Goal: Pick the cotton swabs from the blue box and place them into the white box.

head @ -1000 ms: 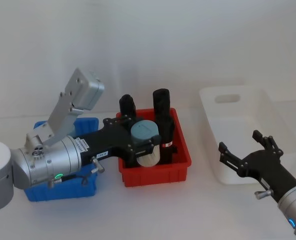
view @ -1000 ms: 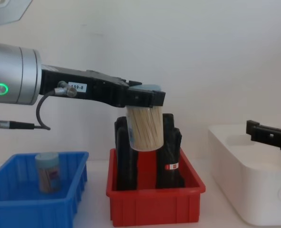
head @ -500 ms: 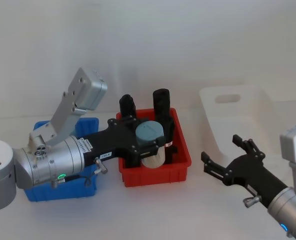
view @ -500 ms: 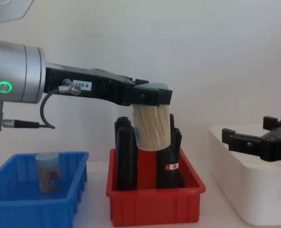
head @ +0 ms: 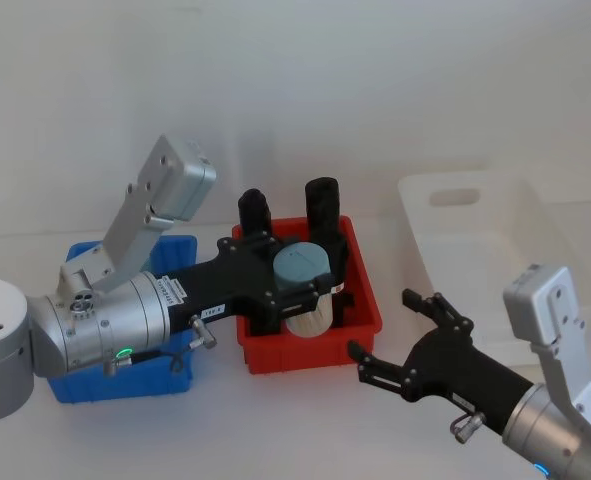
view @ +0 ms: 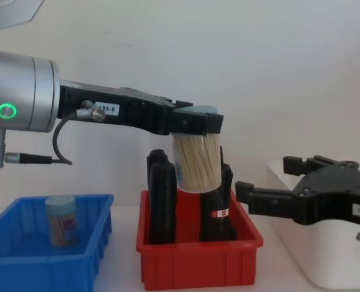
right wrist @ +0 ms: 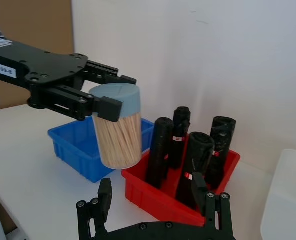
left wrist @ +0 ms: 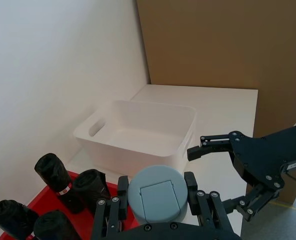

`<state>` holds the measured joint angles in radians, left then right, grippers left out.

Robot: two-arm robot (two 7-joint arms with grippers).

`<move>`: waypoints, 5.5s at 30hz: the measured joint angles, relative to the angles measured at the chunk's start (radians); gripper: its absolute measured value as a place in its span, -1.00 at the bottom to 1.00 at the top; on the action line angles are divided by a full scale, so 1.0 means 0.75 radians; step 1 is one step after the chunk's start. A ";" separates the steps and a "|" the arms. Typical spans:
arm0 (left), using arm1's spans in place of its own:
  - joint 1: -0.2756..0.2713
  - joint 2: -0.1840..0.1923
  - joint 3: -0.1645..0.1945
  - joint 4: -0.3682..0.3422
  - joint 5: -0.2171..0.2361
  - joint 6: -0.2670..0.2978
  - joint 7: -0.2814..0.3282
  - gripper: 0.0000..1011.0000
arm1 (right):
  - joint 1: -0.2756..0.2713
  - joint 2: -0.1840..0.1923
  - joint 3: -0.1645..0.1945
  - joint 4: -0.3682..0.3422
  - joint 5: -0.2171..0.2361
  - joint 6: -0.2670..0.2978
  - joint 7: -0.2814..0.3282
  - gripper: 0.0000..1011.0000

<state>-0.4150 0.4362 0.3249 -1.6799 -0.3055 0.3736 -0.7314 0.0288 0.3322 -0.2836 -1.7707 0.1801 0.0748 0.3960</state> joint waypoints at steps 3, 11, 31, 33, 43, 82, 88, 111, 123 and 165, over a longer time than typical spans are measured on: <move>0.000 0.000 0.000 0.000 0.000 0.000 -0.001 0.33 | 0.010 -0.004 -0.011 0.000 -0.017 0.001 0.057 0.98; -0.001 -0.001 0.001 0.000 -0.001 0.000 -0.002 0.33 | 0.048 -0.023 -0.040 0.012 -0.057 -0.001 0.178 0.98; -0.001 -0.001 0.001 0.000 0.000 0.000 -0.004 0.33 | 0.155 -0.103 -0.078 0.110 -0.131 -0.031 0.199 0.98; -0.001 -0.001 0.001 0.000 0.000 0.000 -0.004 0.33 | 0.165 -0.110 -0.080 0.121 -0.134 -0.035 0.194 0.98; -0.001 -0.001 0.001 0.000 0.000 0.000 -0.004 0.33 | 0.214 -0.145 -0.087 0.185 -0.138 -0.052 0.175 0.91; -0.001 -0.001 0.001 0.000 -0.001 0.000 -0.004 0.98 | 0.293 -0.182 -0.086 0.295 -0.091 -0.065 0.106 0.25; -0.001 -0.001 0.001 0.000 -0.001 0.000 -0.004 0.98 | 0.271 -0.153 -0.064 0.274 -0.064 -0.063 0.062 0.25; -0.001 -0.001 0.001 0.000 0.000 0.000 -0.004 0.98 | 0.207 -0.019 0.081 0.277 0.079 -0.071 -0.231 0.25; -0.001 -0.001 0.001 0.000 0.000 0.000 -0.003 0.98 | 0.317 -0.038 0.115 0.479 0.091 -0.044 -0.363 0.25; 0.001 -0.001 0.003 0.000 0.000 -0.005 0.007 0.98 | 0.548 -0.127 0.119 0.872 0.088 -0.122 -0.438 0.98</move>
<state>-0.4141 0.4352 0.3268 -1.6799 -0.3053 0.3698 -0.7258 0.4396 0.2373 -0.1943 -1.1170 0.2463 -0.0167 0.0674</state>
